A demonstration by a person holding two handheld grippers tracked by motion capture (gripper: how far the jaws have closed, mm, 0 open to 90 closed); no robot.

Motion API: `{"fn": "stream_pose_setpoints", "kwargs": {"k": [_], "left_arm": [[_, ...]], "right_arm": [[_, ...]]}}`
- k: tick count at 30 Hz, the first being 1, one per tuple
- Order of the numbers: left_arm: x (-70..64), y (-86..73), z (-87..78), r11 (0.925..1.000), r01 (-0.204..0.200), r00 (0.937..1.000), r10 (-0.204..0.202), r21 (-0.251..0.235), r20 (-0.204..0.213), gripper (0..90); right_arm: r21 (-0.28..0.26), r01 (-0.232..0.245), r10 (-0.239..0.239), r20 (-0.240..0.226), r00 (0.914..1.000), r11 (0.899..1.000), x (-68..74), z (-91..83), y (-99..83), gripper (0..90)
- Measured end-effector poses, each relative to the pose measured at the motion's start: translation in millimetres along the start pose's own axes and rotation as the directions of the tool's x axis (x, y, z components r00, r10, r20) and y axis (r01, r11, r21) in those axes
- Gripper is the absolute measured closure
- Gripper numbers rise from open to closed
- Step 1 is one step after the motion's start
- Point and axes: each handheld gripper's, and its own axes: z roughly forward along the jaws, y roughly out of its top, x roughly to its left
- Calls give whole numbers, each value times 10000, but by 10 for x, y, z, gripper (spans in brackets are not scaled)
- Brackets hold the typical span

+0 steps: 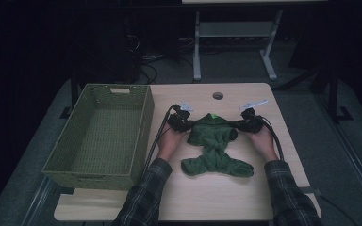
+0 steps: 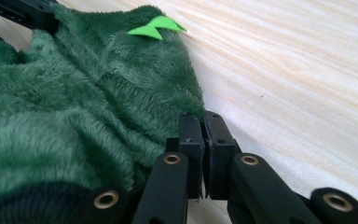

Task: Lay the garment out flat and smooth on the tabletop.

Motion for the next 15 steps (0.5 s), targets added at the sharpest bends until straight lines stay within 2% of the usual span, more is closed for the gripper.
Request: {"fn": "stream_pose_setpoints", "kwargs": {"k": [3,4,7,10,12,15], "left_arm": [[0,-21,22,9999,-112,9999,113,94,-30,889],[-5,-41,48,9994,-273,9996,274,216,-72,888],[-10,-45,54,9994,-317,9994,319,153,-123,880],[-12,-33,41,9991,-358,9992,362,225,-154,865],[-6,-26,16,9997,-185,9998,186,137,-84,798],[1,1,-47,9997,-205,9997,206,104,-100,686]], "right_arm": [[-7,36,-36,-27,10000,10000,-7,18,-17,873],[-95,34,-34,-66,10000,9999,-9,32,-42,873],[-144,-24,23,-48,10000,9999,-9,30,-49,868],[-143,-215,213,-121,9997,9997,-13,20,-52,772],[-140,-342,338,-260,9991,9993,-33,-7,-60,716],[-332,-427,411,-477,9980,9985,-63,-117,-62,638]]}}
